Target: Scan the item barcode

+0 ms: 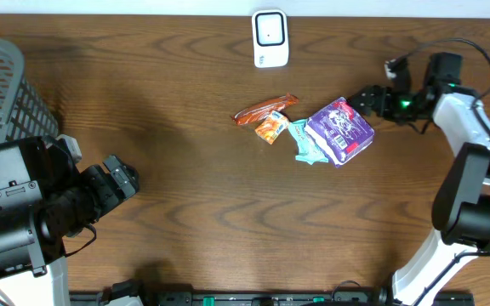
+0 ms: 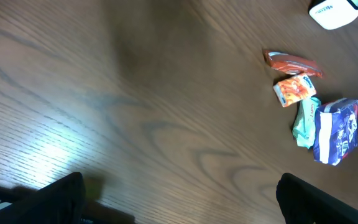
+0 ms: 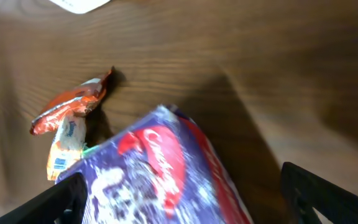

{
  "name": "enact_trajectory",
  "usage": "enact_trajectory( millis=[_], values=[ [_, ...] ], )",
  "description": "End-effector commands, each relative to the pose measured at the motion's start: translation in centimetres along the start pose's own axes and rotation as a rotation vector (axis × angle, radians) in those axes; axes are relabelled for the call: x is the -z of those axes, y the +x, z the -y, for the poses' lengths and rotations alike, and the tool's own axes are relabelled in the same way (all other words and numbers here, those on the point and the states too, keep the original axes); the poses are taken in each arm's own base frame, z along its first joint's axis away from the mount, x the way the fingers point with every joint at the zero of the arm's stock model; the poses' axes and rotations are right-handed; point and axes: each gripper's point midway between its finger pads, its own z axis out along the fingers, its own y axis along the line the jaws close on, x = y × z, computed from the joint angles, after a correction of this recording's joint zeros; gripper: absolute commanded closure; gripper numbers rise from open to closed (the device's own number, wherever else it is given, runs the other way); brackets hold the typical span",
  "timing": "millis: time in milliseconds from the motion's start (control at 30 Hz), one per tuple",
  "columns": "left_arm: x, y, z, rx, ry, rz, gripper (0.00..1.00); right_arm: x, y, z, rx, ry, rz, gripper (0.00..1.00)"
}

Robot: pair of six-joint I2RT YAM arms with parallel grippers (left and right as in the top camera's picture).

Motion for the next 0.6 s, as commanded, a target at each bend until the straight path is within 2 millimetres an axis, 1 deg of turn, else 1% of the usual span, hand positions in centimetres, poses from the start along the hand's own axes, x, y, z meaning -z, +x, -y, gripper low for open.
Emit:
enact_trajectory(
  millis=[0,100,233,300,400,467,533,567],
  values=[
    [0.1,0.0,0.3,0.000,0.013,0.000,0.02,-1.9,1.4,0.2,0.029,0.027,-0.054,0.13],
    [0.1,0.0,0.3,0.000,0.013,0.000,0.02,-2.9,2.7,-0.1,0.051,0.012,-0.106,0.32],
    [0.1,0.0,0.3,0.000,0.013,0.000,0.02,-3.4,4.4,-0.2,0.062,0.003,-0.171,0.43],
    [0.1,0.0,0.3,0.000,0.013,0.000,0.02,-3.4,5.2,-0.4,0.069,-0.003,-0.201,0.45],
    [0.1,0.0,0.3,0.000,0.013,0.000,0.02,-3.3,6.0,-0.5,0.084,-0.010,-0.230,0.38],
    [0.1,0.0,0.3,0.000,0.013,0.000,0.02,-3.2,6.4,-0.6,0.084,-0.014,-0.246,0.38],
    [0.1,0.0,0.3,0.000,0.013,0.000,0.02,-3.0,7.0,-0.7,0.066,-0.017,-0.269,0.50],
    [0.1,0.0,0.3,0.000,0.013,0.000,0.02,-2.9,7.3,-0.8,0.056,-0.019,-0.282,0.55]
  ],
)
